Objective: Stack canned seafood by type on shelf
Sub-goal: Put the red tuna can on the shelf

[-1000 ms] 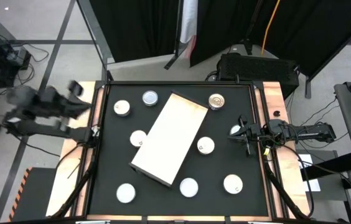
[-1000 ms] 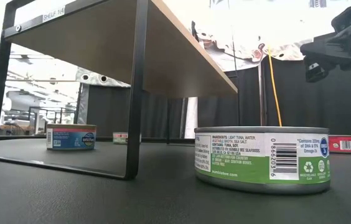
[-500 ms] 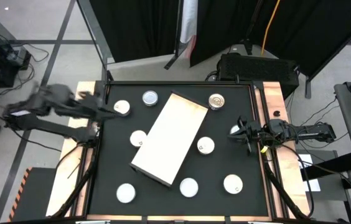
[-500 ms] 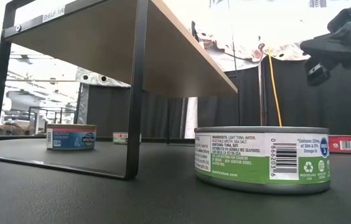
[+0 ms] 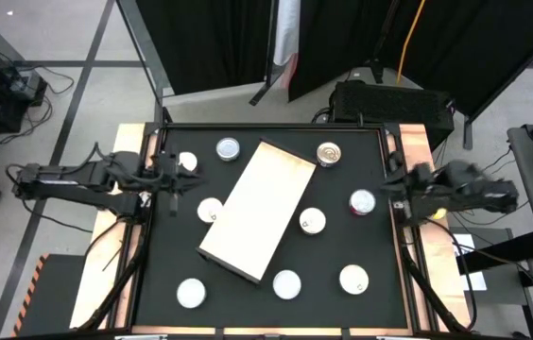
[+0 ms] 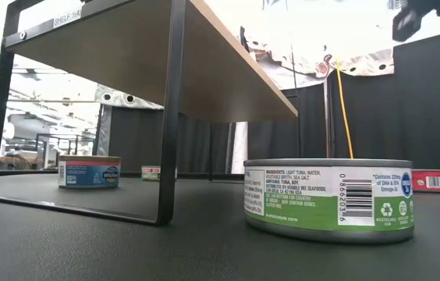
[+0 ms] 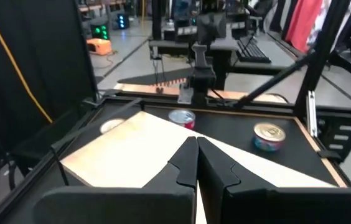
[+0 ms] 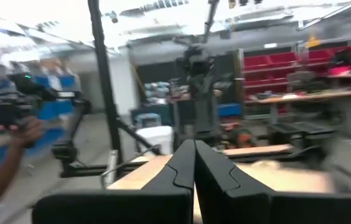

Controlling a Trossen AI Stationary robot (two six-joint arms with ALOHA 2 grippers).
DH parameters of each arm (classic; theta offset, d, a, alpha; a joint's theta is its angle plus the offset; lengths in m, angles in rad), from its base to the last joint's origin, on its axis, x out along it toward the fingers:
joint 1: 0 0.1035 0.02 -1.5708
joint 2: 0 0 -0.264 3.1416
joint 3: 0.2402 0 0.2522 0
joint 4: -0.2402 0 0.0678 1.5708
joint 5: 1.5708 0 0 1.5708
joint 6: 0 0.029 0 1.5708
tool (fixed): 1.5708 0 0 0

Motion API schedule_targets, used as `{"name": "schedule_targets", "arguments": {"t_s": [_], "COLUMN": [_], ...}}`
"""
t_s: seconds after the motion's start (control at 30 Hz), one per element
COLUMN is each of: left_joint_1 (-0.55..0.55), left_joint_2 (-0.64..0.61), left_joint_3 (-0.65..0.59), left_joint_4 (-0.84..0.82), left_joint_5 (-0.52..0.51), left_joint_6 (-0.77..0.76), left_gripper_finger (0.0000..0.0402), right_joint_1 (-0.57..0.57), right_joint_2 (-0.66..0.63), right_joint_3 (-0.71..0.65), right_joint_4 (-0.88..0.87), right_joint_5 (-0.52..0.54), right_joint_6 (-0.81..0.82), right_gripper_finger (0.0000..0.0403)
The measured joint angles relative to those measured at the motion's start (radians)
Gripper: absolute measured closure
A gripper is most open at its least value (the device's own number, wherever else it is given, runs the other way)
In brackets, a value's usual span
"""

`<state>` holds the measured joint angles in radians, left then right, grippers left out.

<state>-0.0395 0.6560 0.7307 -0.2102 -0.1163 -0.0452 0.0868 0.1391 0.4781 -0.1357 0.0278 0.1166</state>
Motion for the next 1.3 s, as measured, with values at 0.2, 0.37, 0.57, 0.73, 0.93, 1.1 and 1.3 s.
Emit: {"name": "schedule_targets", "arguments": {"t_s": [0.2,0.37,0.57,0.73,0.93,1.1,1.3], "left_joint_1": [0.0,0.0,0.0,0.0,0.0,0.0,0.028], "left_joint_2": [-0.005,-0.004,-0.004,-0.004,-0.004,-0.004,0.011], "left_joint_3": [0.0,0.0,0.0,0.0,0.0,0.002,0.114], "left_joint_4": [0.051,0.069,0.066,0.063,0.057,0.043,-0.086], "left_joint_5": [-0.001,-0.001,-0.001,-0.001,-0.001,-0.083,-0.204], "left_joint_6": [0.002,0.002,0.001,0.003,0.005,-0.002,-0.055], "left_gripper_finger": [0.0397,0.0398,0.0398,0.0398,0.0398,0.0398,0.0388], "right_joint_1": [-0.001,0.0,0.001,0.022,0.05,0.053,0.053], "right_joint_2": [0.306,0.591,0.768,0.761,0.736,0.737,0.729], "right_joint_3": [0.509,0.846,0.906,0.658,0.391,0.318,0.342], "right_joint_4": [-0.34,-0.585,-0.801,-0.647,-0.447,-0.413,-0.406], "right_joint_5": [0.086,0.086,0.107,0.164,0.214,0.213,0.216], "right_joint_6": [-0.131,-0.156,-0.115,-0.025,0.08,0.105,0.124], "right_gripper_finger": [0.0403,0.0403,0.0403,0.0403,0.0403,0.0403,0.0403]}}
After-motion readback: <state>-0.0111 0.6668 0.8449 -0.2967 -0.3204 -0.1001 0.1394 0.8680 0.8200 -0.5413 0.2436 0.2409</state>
